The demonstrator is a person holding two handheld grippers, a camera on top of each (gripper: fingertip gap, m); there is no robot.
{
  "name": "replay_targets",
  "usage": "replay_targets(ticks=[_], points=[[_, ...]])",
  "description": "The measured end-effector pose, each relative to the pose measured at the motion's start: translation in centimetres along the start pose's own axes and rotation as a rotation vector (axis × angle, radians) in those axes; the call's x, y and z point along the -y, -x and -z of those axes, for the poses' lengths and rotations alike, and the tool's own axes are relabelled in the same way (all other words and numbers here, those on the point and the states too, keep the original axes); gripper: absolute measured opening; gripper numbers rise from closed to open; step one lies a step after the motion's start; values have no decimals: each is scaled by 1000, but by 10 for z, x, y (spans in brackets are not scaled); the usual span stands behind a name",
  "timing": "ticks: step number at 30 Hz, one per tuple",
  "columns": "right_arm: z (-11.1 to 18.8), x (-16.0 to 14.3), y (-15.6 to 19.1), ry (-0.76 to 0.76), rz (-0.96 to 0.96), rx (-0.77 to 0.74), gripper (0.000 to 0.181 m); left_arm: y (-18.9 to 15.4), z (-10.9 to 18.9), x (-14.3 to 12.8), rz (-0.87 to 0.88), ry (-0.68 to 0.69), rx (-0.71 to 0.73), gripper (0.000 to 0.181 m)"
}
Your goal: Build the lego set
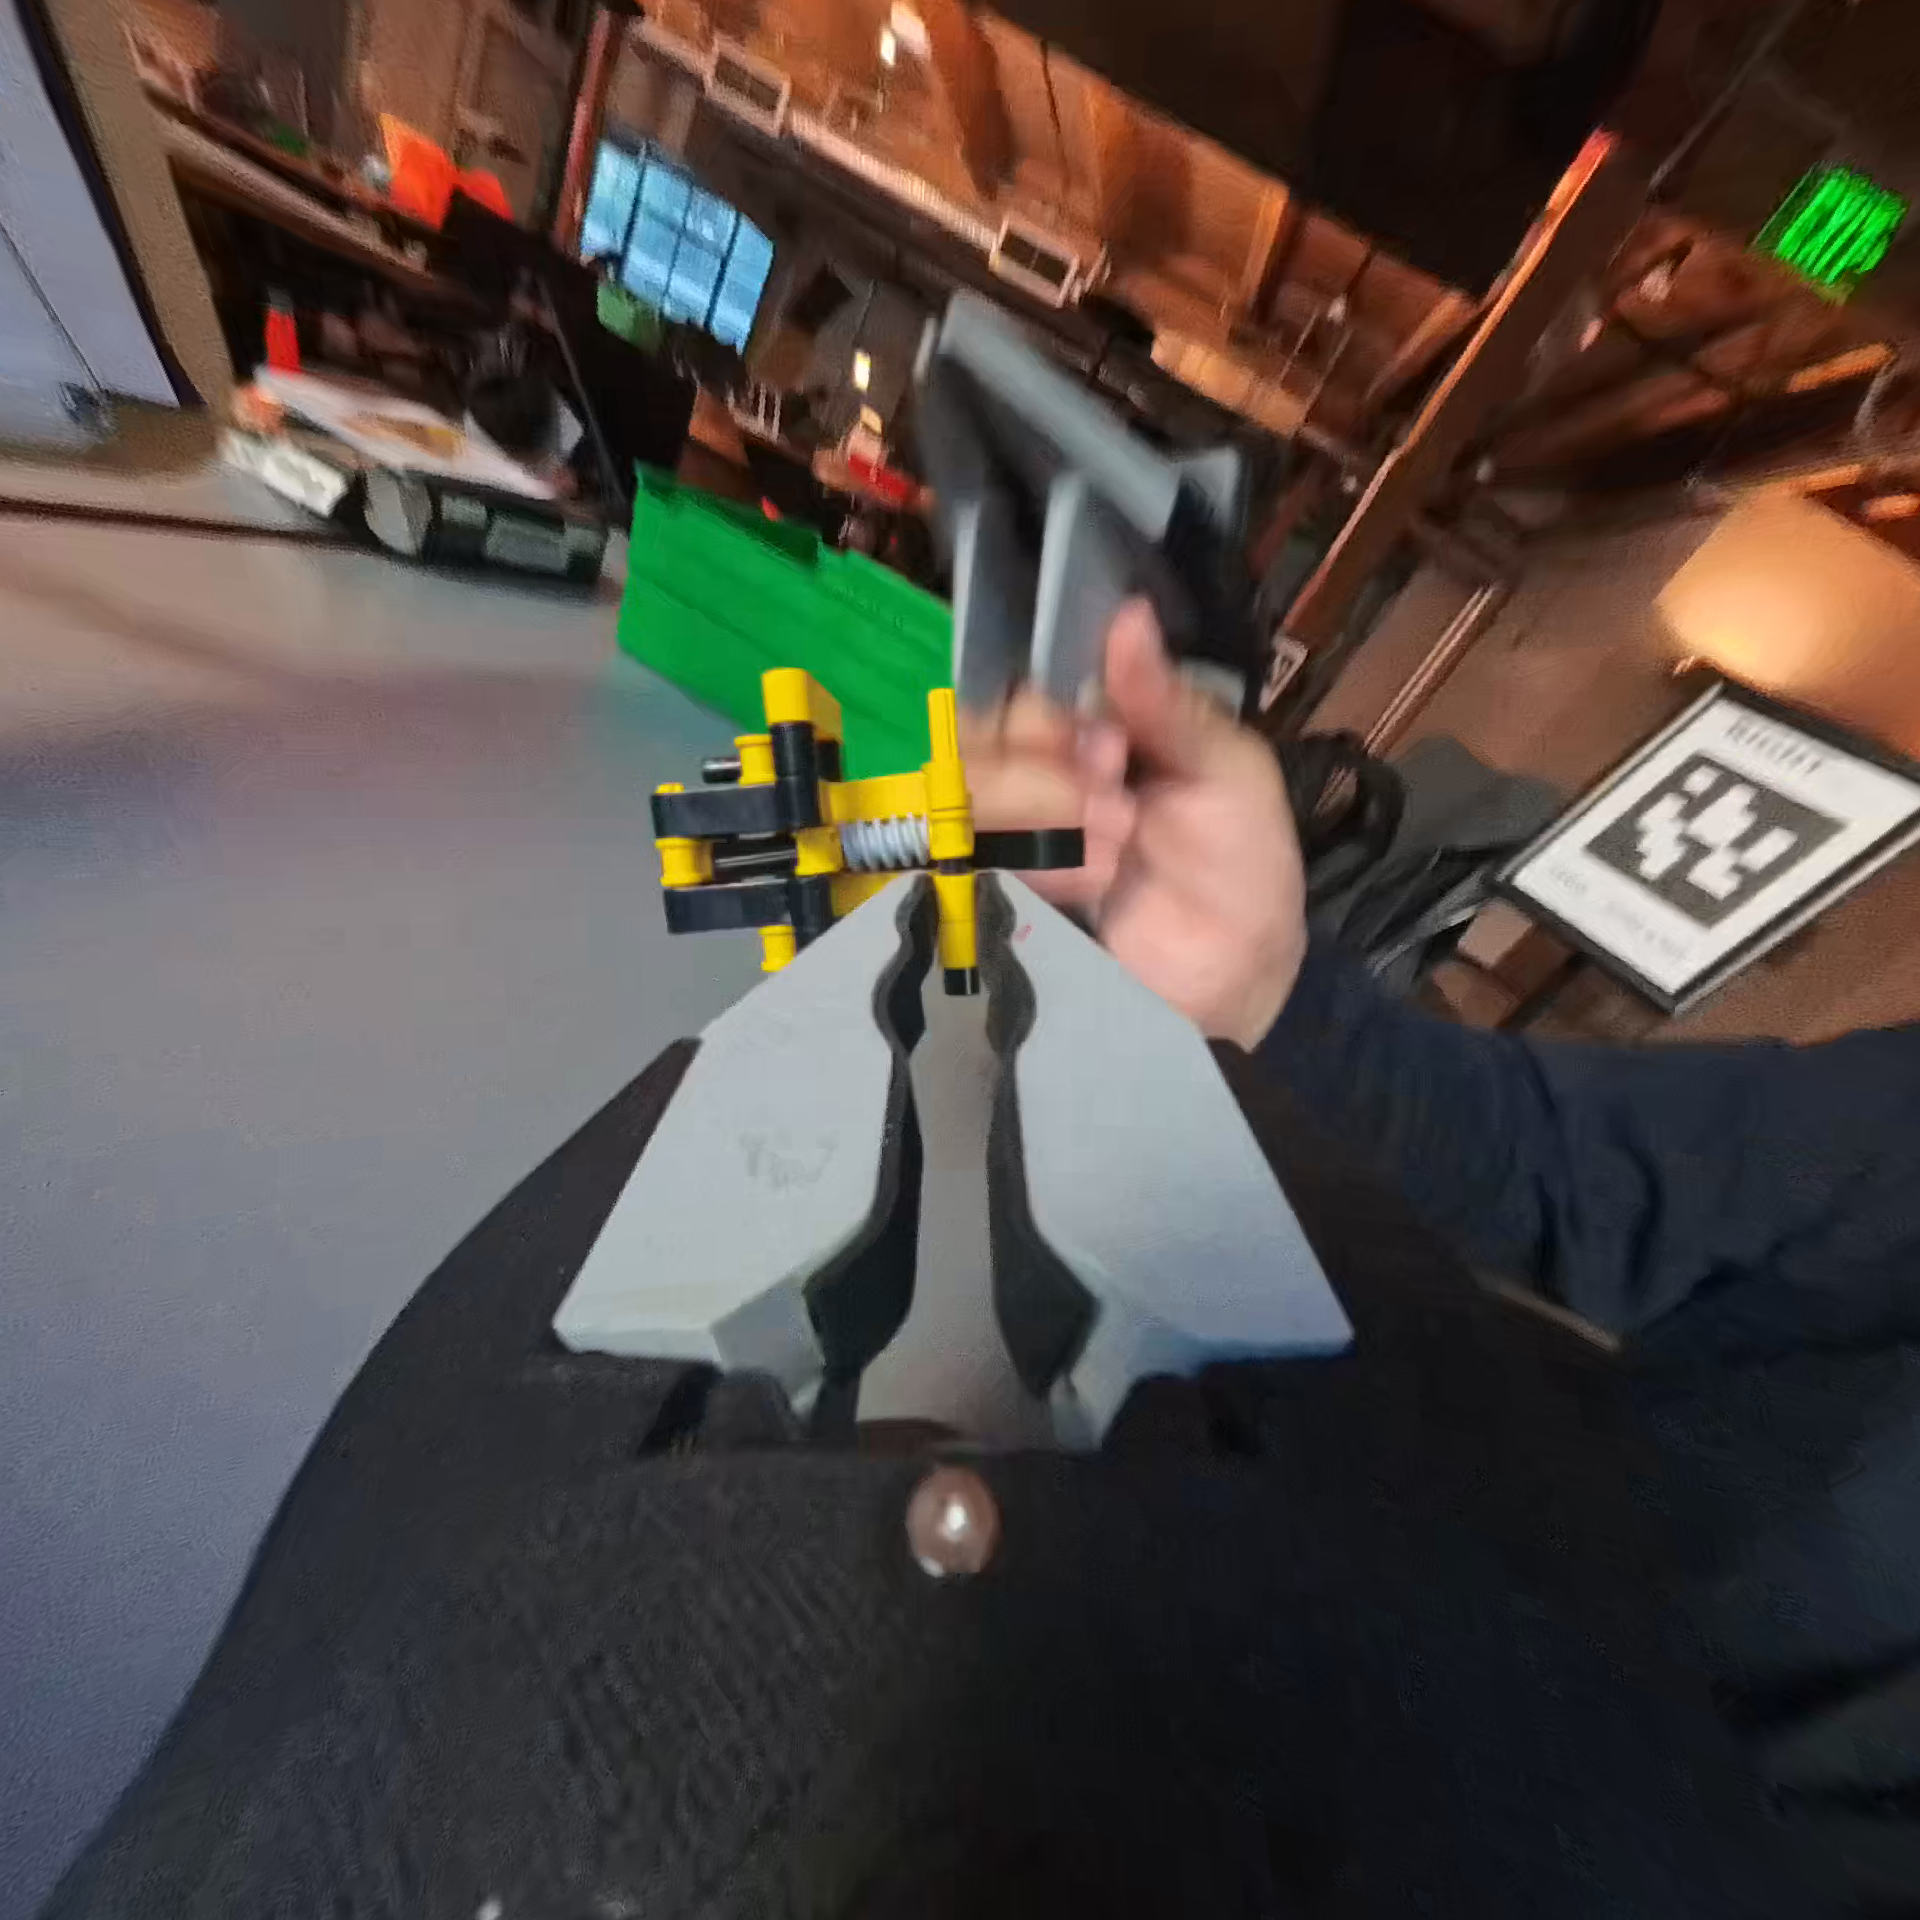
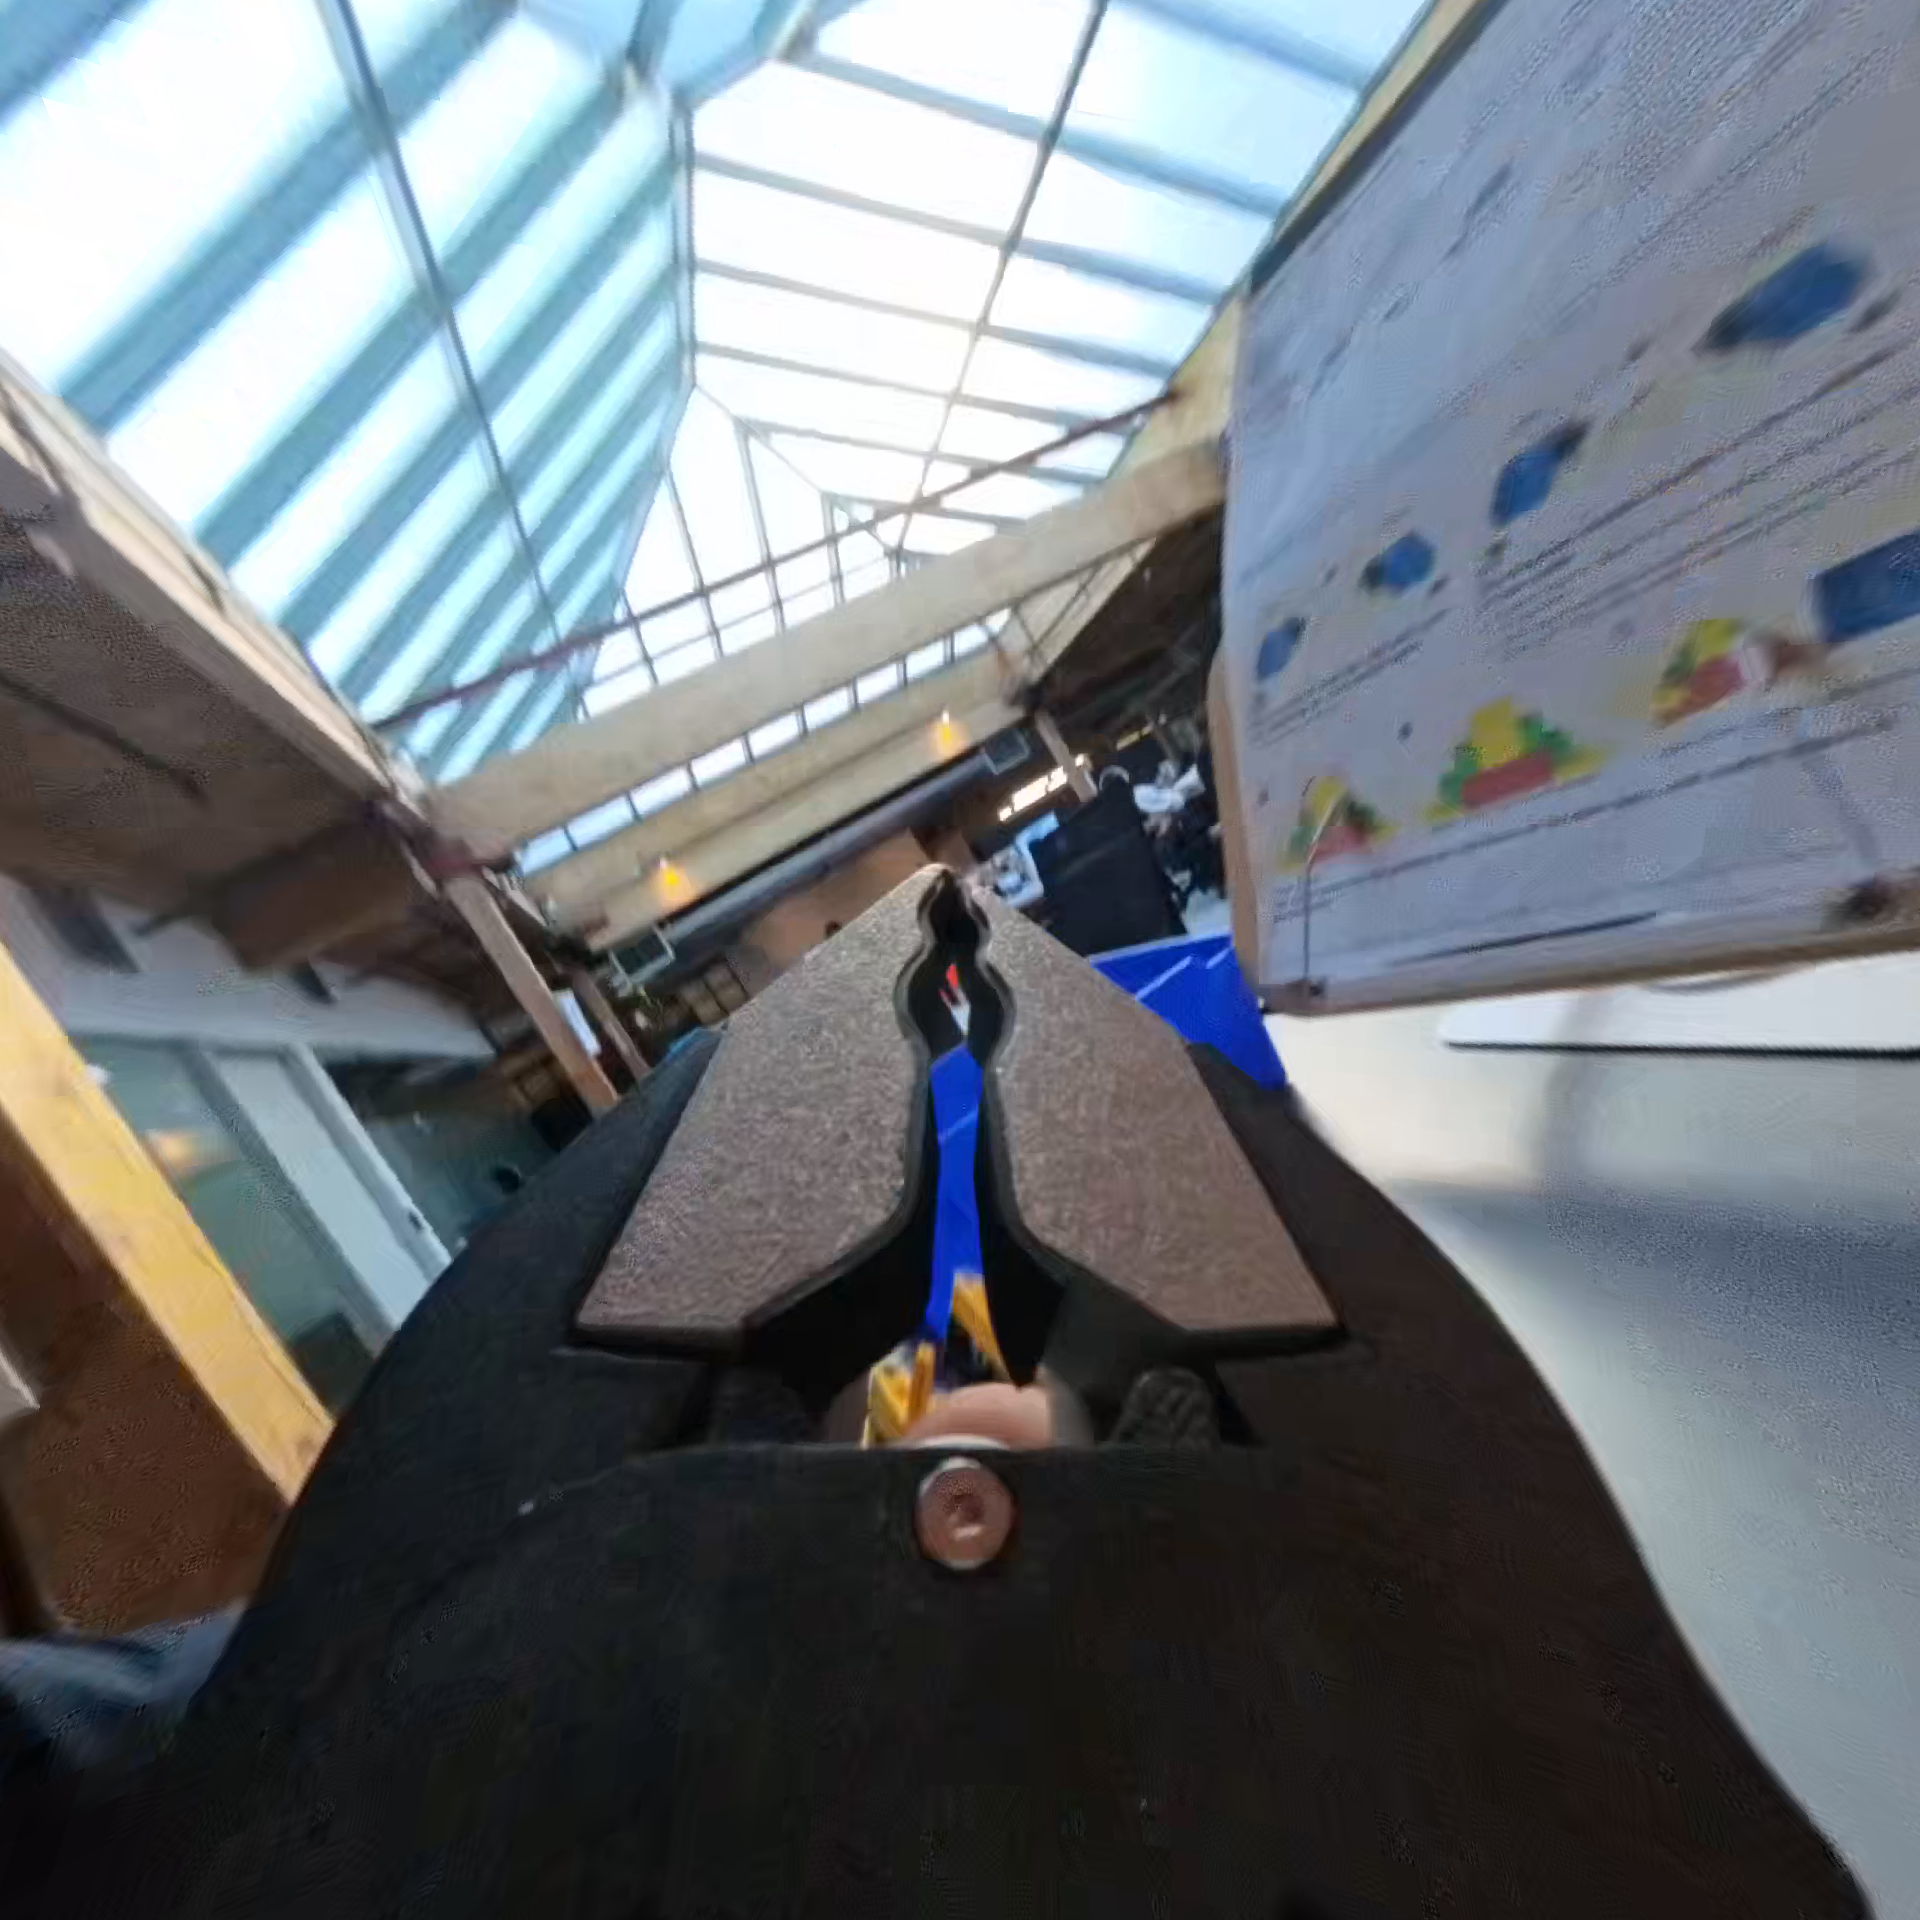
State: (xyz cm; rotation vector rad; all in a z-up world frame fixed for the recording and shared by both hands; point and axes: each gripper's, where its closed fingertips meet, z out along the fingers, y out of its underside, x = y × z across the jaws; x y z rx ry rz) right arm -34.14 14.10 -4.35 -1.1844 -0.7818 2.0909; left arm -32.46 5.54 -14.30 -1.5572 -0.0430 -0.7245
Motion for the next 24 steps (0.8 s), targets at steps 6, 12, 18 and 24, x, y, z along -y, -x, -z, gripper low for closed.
replay_targets(ticks=[6,12,18,24], points=[[36,-5,-26,347,287,-66,0,9,-2,-4,30,0,22,5],[36,-92,5,690,113,205,29,1,-7,-5,21,11,-28,4],[42,-92,-2,693,297,173,0,4,-3,-3,-50,12,2,4],[40,-99,4,673,156,234,3,3,-3,0,-14,-20,-13,4]])
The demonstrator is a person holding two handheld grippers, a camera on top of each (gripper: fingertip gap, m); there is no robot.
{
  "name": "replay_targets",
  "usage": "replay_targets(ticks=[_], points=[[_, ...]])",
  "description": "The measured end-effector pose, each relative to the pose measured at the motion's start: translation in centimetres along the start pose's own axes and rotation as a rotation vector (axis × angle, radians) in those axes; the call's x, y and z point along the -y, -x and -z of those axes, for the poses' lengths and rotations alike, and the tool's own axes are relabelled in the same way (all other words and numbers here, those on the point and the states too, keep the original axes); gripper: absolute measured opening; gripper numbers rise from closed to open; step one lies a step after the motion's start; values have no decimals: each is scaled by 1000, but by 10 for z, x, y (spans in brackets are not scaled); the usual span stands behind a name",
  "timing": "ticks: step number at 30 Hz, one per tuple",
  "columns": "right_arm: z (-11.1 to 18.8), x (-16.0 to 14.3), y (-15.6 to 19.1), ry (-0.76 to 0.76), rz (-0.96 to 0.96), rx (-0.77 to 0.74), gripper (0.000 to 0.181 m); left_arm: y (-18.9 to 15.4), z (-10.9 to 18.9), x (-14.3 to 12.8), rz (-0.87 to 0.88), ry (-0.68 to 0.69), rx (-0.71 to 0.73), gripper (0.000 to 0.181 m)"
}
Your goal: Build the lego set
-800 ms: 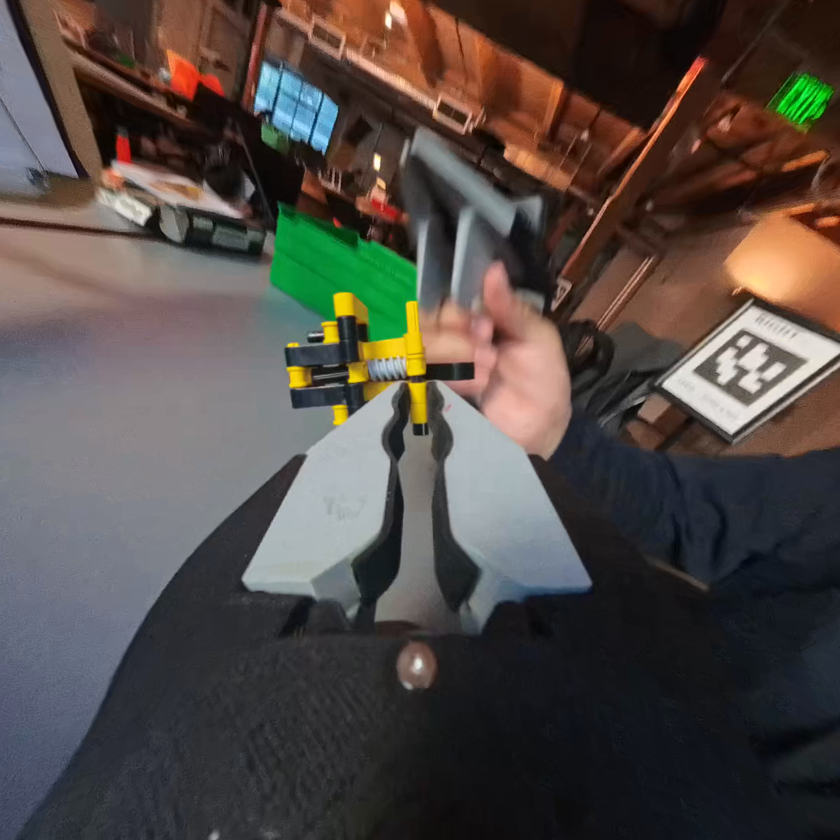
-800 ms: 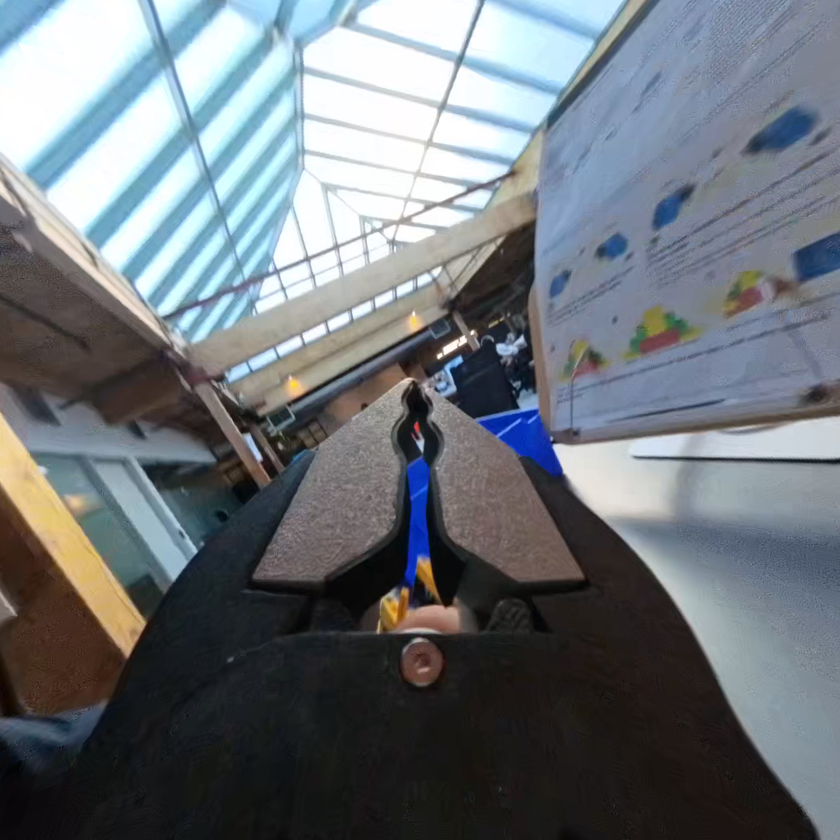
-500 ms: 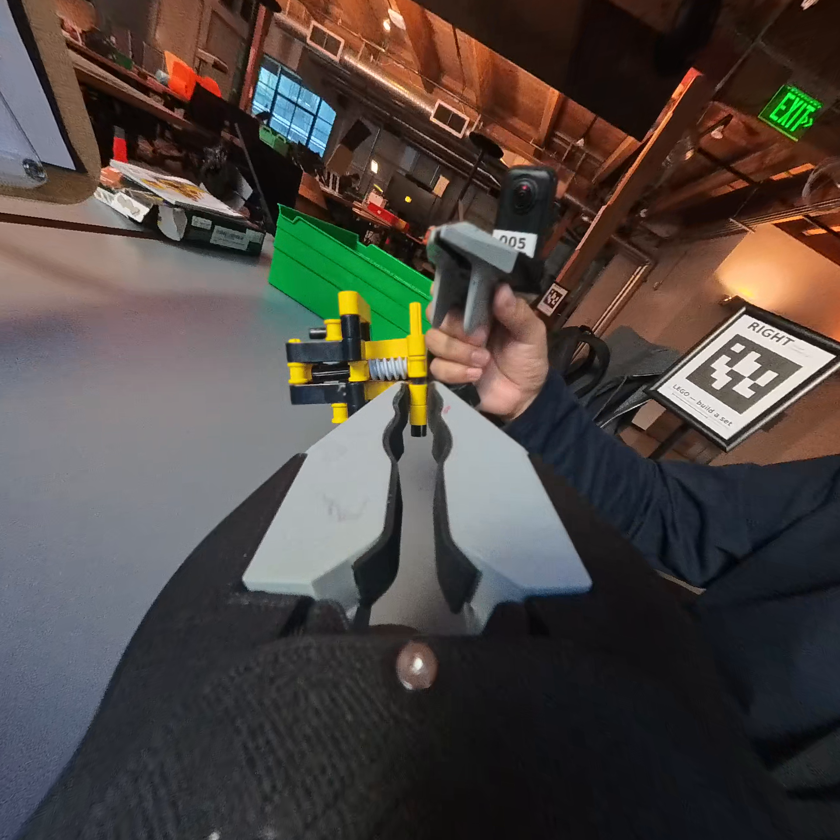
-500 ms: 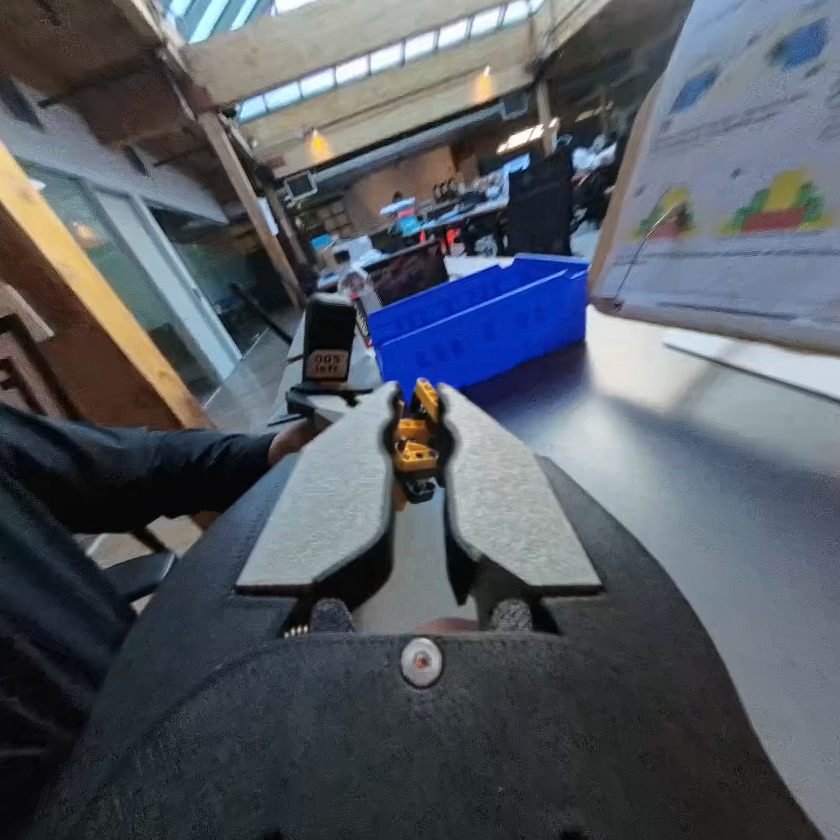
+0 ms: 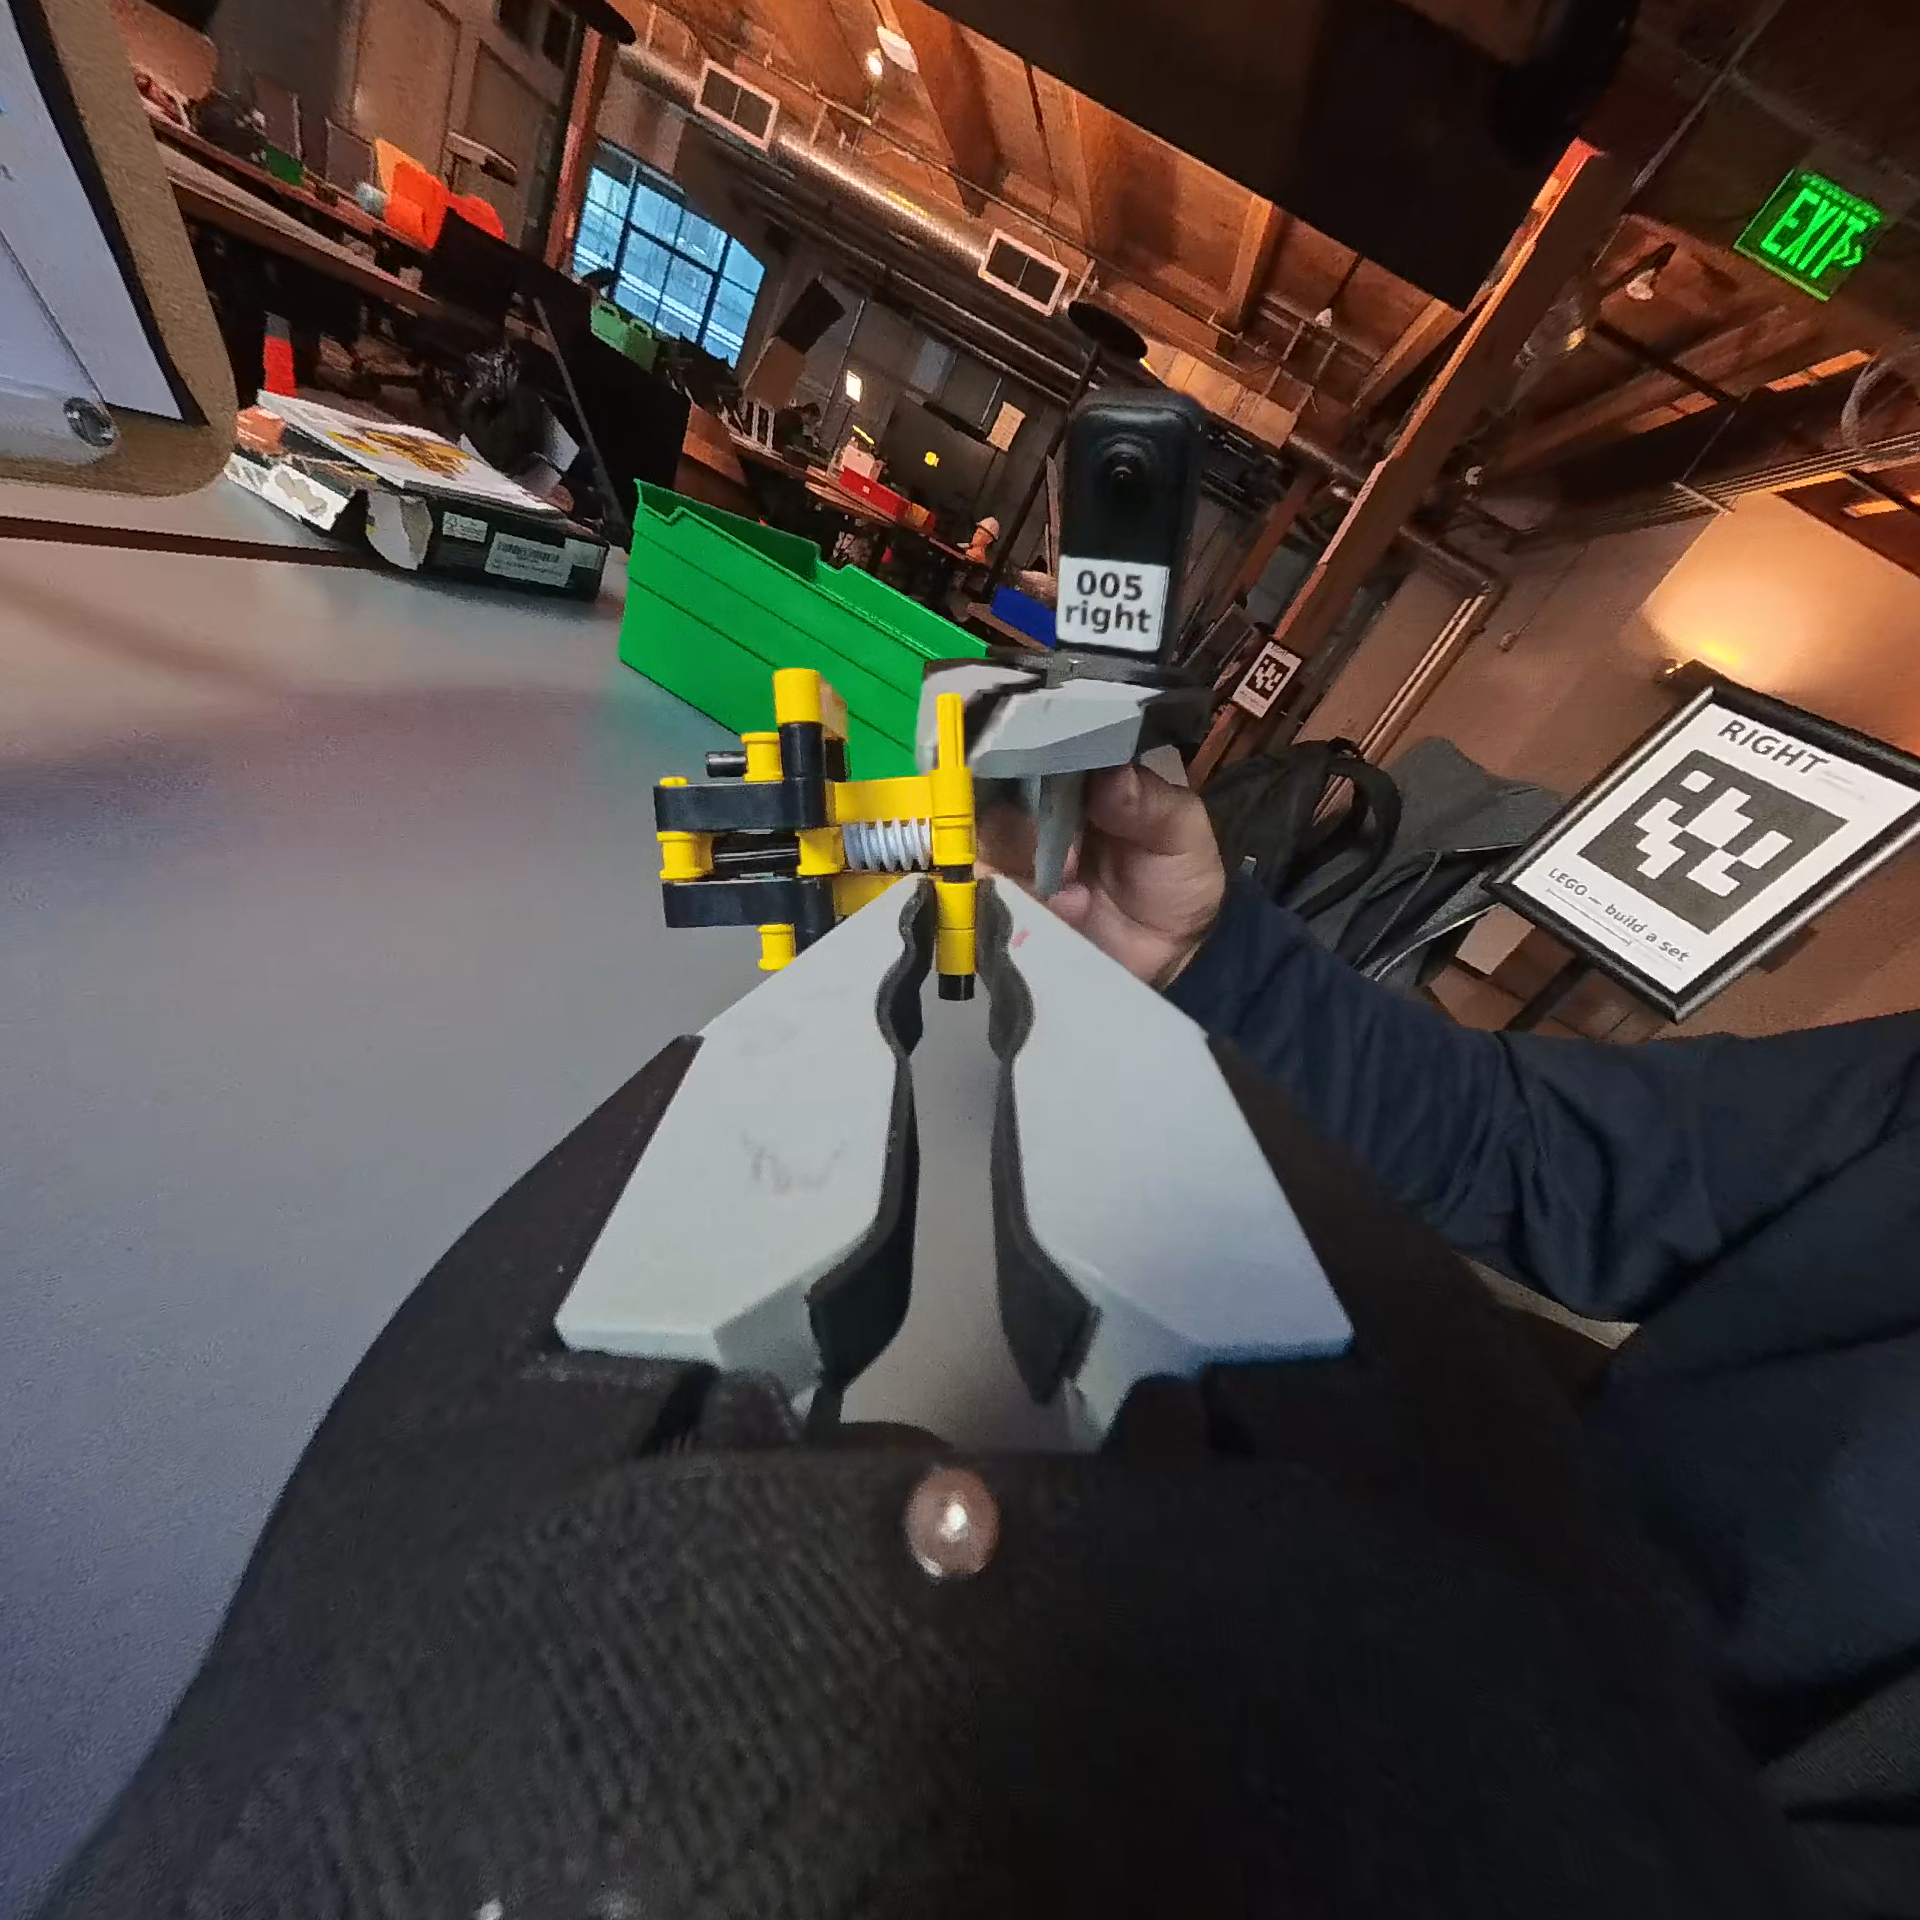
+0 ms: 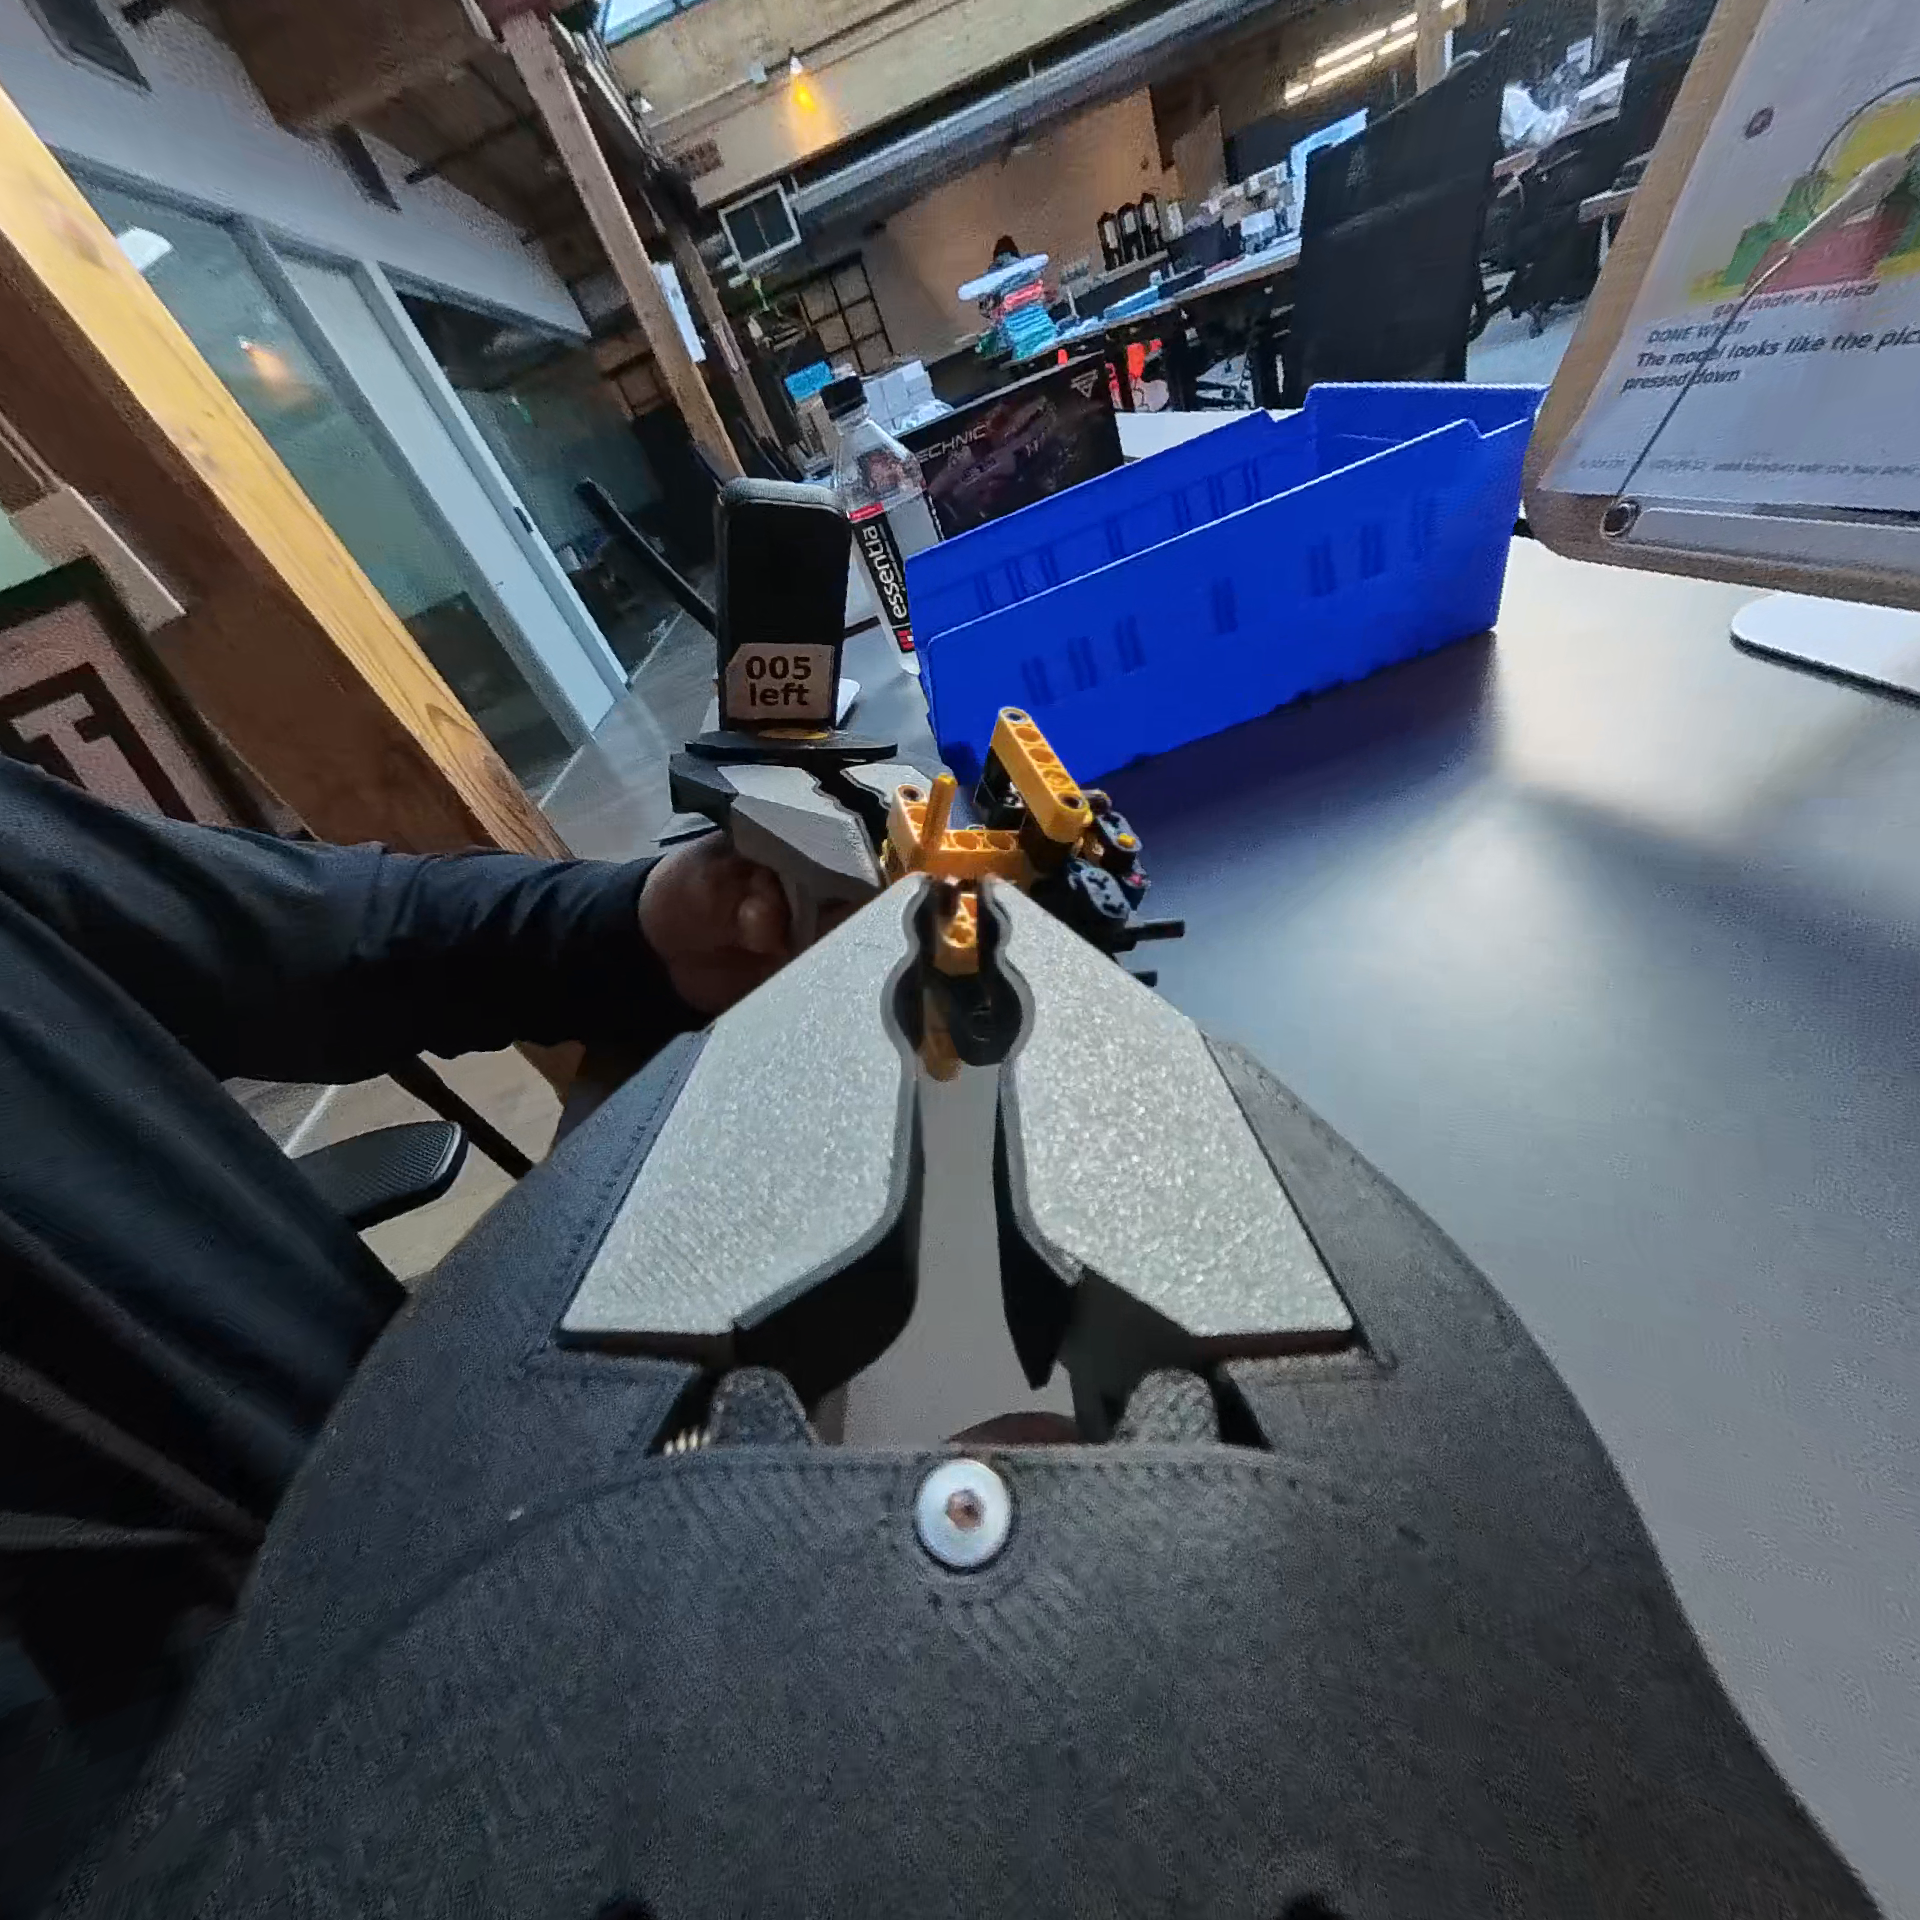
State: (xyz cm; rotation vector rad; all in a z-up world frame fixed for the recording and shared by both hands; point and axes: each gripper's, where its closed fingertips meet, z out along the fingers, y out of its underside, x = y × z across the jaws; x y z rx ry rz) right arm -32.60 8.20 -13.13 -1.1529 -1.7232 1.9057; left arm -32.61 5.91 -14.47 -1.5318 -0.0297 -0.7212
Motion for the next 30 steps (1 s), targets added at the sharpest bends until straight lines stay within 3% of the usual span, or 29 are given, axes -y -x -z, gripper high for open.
replay_targets(ticks=[5,7,8,16,19,21,23,25,28,29,30], points=[[-4,-4,-2,7,3,-15,0,2,0,2,22,-8,10,4],[-4,-4,-5,1,5,-39,8,2,1,2,24,-9,12,4],[-5,-4,-3,-1,9,-26,1,2,0,2,25,-9,10,4],[-4,-6,-2,20,32,-33,0,2,0,0,63,1,-2,4],[-6,12,-2,-111,-53,-47,0,0,-2,-2,26,5,11,5],[20,52,-16,-393,-178,-45,0,-4,-5,-13,45,89,-9,5],[48,70,-29,-483,-174,-82,0,-4,-5,-11,53,64,-1,4],[47,45,-33,-294,-121,-114,0,2,1,-4,99,17,9,5],[36,27,-11,-165,-56,-23,0,9,5,-1,119,-3,20,5],[28,23,-10,-130,-32,-41,22,8,4,-2,112,9,18,5],[18,18,-9,-97,-12,-55,20,7,2,-4,102,24,17,4]])
